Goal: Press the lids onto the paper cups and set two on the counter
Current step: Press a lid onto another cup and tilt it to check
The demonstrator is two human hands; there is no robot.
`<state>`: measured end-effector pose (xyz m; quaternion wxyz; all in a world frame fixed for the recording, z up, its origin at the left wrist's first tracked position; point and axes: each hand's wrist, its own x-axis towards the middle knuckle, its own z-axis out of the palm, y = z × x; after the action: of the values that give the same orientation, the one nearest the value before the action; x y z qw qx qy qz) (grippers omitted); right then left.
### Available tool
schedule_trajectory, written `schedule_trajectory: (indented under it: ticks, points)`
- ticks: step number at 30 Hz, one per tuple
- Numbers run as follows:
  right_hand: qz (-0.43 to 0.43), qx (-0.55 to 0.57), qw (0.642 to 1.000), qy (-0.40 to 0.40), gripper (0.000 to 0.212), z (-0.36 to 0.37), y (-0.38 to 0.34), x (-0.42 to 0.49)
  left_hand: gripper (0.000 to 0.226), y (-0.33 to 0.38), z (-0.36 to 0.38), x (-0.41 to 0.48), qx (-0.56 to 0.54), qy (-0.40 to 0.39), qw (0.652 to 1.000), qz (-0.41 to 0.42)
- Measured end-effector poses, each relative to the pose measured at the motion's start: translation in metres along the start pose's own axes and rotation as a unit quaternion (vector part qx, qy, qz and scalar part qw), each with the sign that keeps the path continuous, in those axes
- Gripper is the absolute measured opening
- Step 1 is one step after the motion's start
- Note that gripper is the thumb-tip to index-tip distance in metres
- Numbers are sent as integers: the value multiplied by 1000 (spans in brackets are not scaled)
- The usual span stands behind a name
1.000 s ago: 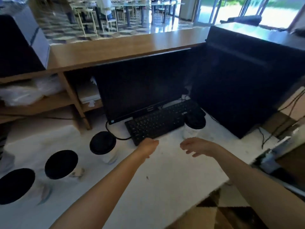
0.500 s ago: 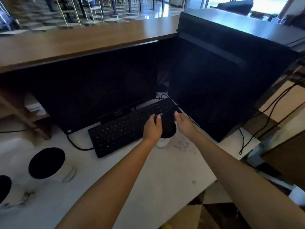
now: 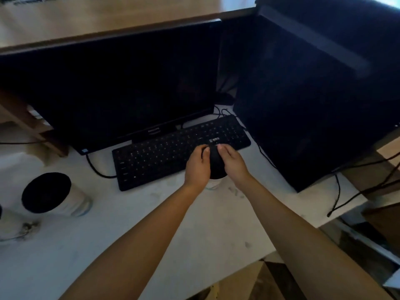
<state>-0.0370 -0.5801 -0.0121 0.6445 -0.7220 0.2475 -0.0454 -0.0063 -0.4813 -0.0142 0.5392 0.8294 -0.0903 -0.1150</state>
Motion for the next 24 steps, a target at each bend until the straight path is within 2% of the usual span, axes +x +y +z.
schedule_trajectory:
  ticks: [7, 11, 14, 16, 19, 22, 24]
  points:
    - [55, 6, 998, 18, 37, 2, -6, -18, 37, 13, -17, 2, -9, -66, 998, -13]
    - [48, -44, 997, 31, 36, 5, 0, -43, 38, 8, -37, 19, 94, -31, 994, 43]
    - [20, -101, 994, 29, 34, 7, 4, -57, 41, 8, -46, 31, 201, -31, 974, 95]
    - [20, -97, 995, 32, 35, 7, -1, -57, 43, 11, -49, 31, 230, -11, 968, 103]
    - [16, -75, 996, 41, 37, 6, -15, -43, 42, 11, -44, 17, 186, 13, 980, 72]
    - [13, -104, 994, -5, 40, 13, -15, -29, 40, 4, -28, 0, 153, -36, 987, 41]
    - [7, -95, 995, -17, 38, 18, -9, -25, 39, -1, -22, -3, 133, -36, 990, 30]
